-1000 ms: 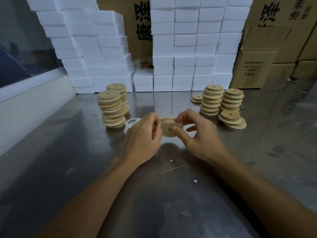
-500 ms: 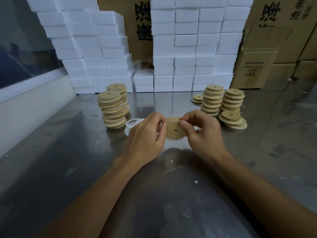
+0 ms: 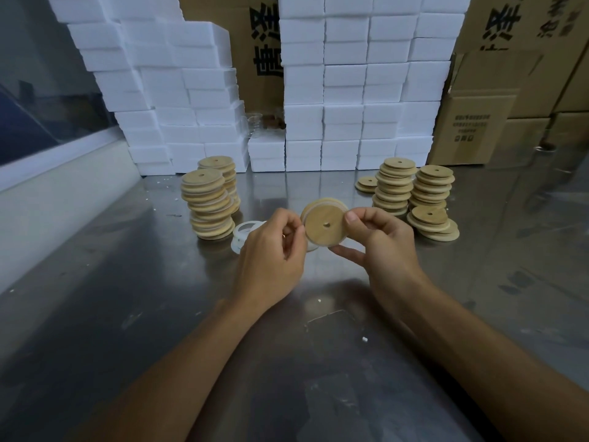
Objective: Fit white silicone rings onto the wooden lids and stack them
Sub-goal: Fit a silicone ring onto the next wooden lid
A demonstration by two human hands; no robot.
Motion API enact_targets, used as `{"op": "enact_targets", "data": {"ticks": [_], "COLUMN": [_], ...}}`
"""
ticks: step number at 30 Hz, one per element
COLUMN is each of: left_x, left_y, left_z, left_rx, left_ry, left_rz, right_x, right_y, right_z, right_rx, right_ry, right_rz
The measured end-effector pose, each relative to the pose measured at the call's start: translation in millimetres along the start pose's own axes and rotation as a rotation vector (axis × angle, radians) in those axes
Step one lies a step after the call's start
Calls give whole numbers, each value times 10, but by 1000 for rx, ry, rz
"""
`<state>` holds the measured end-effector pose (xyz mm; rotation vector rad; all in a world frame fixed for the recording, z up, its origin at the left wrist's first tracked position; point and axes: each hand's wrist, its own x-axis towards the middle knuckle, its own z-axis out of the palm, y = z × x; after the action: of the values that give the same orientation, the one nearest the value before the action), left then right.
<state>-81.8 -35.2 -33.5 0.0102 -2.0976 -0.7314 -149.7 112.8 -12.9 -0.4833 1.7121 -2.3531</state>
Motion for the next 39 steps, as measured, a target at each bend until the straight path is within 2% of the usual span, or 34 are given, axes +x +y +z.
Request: {"op": "enact_targets", "data": {"ticks": [6, 10, 15, 19, 22, 26, 33, 36, 39], "left_x": [-17, -15, 29, 97, 127, 188, 478, 606, 744], "left_y": [9, 53, 82, 78, 56, 6, -29, -86, -173], "left_z": [72, 79, 37, -43, -121, -247, -550, -661, -780], "left_rx": [-154, -246, -404, -424, -414, -428, -619, -692, -644], "left_ry": [4, -18, 4, 49, 69, 203, 483, 574, 619], "left_rz": [-195, -316, -542, -598, -622, -660, -714, -795, -882], "right_x": [26, 38, 45, 51, 53, 68, 69, 62, 53], "right_y": [-6, -18, 37, 103, 140, 171, 209, 210, 208], "right_z": [-11, -31, -38, -61, -64, -78, -74, -69, -66], "right_rx": [235, 180, -113, -438, -585, -633, -643, -640, -639], "right_ry": [-44, -49, -22, -69, -106, -104, -102, -101, -110], "right_rz": [176, 135, 53, -3, -45, -83, -97, -99, -106]}}
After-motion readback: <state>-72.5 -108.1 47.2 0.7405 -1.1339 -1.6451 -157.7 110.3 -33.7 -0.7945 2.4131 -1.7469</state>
